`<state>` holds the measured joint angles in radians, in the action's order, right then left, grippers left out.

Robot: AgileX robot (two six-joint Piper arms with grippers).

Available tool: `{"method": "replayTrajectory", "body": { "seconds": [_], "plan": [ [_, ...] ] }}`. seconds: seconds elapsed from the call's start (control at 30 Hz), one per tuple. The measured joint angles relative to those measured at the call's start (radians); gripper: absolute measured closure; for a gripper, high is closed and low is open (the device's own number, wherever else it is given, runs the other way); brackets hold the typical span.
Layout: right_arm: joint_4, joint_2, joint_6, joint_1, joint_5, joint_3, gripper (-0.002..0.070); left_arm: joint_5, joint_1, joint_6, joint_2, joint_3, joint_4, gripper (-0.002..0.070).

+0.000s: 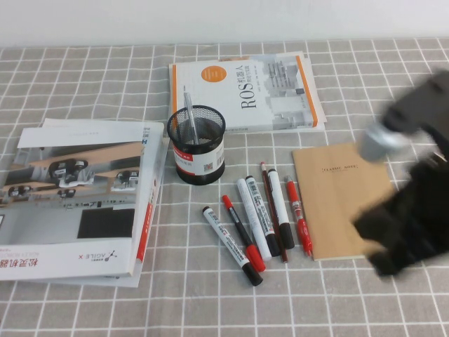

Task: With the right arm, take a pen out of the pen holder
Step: 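Take a marker out of the pen holder and lay it on the table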

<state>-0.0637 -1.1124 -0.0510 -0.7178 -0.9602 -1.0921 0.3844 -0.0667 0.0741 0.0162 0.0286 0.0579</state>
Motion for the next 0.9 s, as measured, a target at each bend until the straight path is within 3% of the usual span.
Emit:
{"method": "replayTrajectory", "body": {
  "seconds": [0.37,0.67,0.77,0.9],
  "plan": [
    [0.037,0.258,0.000,0.000,-0.060,0.252,0.0688,0.000,0.000,0.000,0.000,0.000,0.000,0.0678],
    [0.074,0.370,-0.031,0.007,0.241,0.521,0.0688,0.000,0.000,0.000,0.000,0.000,0.000,0.0678],
    [0.072,0.414,-0.038,0.076,0.368,0.615,0.0688,0.000,0.000,0.000,0.000,0.000,0.000,0.0678],
    [0.024,0.511,-0.041,0.258,0.494,0.733,0.0688,0.000,0.000,0.000,0.000,0.000,0.000,0.0678]
  ]
}}
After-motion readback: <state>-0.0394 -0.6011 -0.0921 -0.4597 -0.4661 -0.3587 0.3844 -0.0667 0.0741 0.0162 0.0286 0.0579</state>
